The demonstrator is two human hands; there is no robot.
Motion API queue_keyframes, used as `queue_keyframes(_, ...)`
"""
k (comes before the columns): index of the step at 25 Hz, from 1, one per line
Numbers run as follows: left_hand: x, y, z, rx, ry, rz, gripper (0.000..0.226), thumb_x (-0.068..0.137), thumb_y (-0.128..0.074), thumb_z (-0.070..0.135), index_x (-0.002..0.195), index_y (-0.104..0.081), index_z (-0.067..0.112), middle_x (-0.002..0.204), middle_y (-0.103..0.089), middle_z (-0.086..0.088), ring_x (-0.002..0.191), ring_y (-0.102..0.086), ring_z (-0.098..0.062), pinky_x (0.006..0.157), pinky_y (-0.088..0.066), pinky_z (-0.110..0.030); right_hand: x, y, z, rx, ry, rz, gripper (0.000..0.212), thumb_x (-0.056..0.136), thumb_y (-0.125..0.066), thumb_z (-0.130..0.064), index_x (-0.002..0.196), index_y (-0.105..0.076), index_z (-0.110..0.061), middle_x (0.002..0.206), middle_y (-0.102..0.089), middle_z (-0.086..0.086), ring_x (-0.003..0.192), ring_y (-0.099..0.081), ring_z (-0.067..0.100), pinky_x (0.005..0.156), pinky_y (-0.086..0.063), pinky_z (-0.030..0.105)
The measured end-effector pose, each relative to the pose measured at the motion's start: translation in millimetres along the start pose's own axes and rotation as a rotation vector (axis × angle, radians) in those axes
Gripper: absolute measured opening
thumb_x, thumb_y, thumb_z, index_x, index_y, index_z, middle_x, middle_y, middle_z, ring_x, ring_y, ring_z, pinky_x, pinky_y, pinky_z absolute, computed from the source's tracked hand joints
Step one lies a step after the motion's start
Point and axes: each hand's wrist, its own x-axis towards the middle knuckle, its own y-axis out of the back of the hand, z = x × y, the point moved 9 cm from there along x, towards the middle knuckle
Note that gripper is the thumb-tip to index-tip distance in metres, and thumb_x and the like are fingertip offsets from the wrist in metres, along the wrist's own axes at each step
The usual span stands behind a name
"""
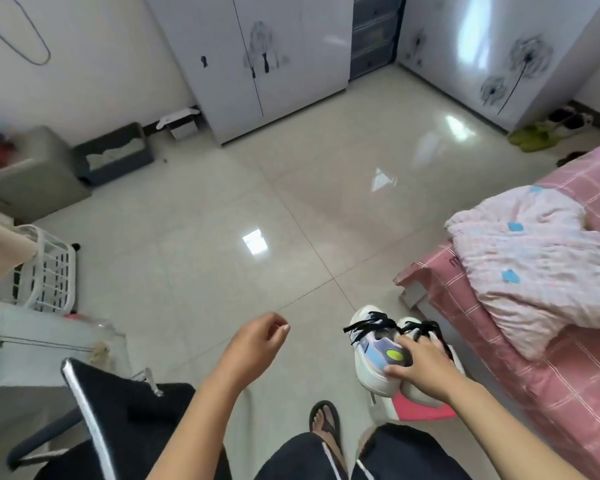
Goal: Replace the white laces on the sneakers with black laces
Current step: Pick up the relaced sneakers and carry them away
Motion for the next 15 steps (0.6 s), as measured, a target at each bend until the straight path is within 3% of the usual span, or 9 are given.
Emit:
queue_keyframes(4,72.2,40.0,4.6,0.032,-0.023,-0.021,0.01,0.095,-0.05,0.028,0.093,-0.06,0.024,0.091,-0.064,0.006,0.087,-0.058,-0.014,0.076,-0.045,-0.028,54.3,60.7,-54.1,-0.041,0.011,0.056,0.053,0.077,-0.063,-0.056,0.122,-0.049,-0.032,0.116,-0.047,0.008,0.12,-0.033,0.028,0.095,-0.038,0.039)
queue_keyframes(11,202.2,81.7,46.0,-0.021,-0.111,-0.088,0.011,0.095,-0.051,0.025,0.097,-0.06,0.02,0.087,-0.06,0.008,0.076,-0.054,-0.007,0.066,-0.042,-0.019,164.0,153.9,-109.1,0.042,-0.008,0.121,0.054,0.076,-0.067,-0.051,0.123,-0.051,-0.031,0.115,-0.048,0.009,0.118,-0.032,0.027,0.096,-0.035,0.035)
queue_keyframes(15,289.7,109.8,51.0,0.022,-0.077,-0.113,0.017,0.091,-0.057,0.026,0.107,-0.06,0.021,0.089,-0.059,0.01,0.086,-0.056,-0.009,0.079,-0.048,-0.025,254.6,198.9,-136.5,0.108,-0.02,0.111,0.049,0.076,-0.068,-0.05,0.117,-0.053,-0.029,0.104,-0.047,0.004,0.116,-0.035,0.029,0.094,-0.037,0.035)
